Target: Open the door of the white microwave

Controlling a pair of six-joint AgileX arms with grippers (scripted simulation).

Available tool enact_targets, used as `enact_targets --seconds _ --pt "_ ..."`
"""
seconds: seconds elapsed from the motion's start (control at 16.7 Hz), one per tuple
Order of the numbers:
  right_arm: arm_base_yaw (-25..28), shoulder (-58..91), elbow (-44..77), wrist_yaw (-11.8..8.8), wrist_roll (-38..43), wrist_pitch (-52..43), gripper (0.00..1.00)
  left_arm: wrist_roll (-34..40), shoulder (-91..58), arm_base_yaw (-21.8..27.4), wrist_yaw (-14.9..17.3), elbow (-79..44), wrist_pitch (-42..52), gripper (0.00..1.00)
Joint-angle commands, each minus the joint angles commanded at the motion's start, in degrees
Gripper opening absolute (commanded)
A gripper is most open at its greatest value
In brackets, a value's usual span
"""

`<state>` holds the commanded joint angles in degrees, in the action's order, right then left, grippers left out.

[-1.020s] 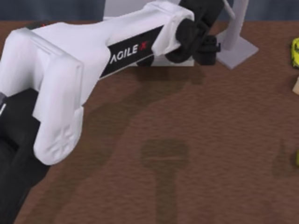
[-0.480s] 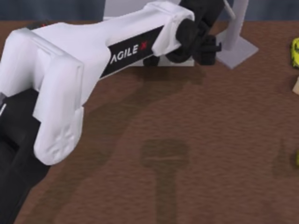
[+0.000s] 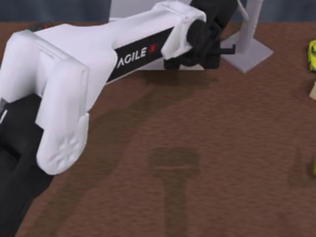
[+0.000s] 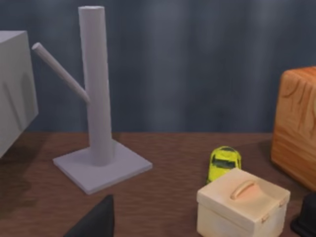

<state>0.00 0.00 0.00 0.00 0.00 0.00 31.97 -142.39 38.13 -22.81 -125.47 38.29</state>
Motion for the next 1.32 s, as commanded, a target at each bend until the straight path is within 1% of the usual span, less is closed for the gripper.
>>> enact_targets --seconds 0.42,0.48,0.9,1.32 --pt "0.0 0.0 0.0 0.0 0.0 0.0 1.0 0.0 0.0 0.0 0.0 0.0 0.0 0.0" --pt "0.0 0.0 0.0 0.0 0.0 0.0 1.0 0.08 1.68 2.16 0.54 3.51 0.39 0.0" --pt "0.0 0.0 0.0 0.0 0.0 0.0 1.0 1.7 6.34 1.92 -1.16 11.32 -4.22 0.0" --pt "0.0 0.0 0.0 0.0 0.0 0.0 1.0 1.73 6.43 1.91 -1.18 11.43 -4.3 0.0"
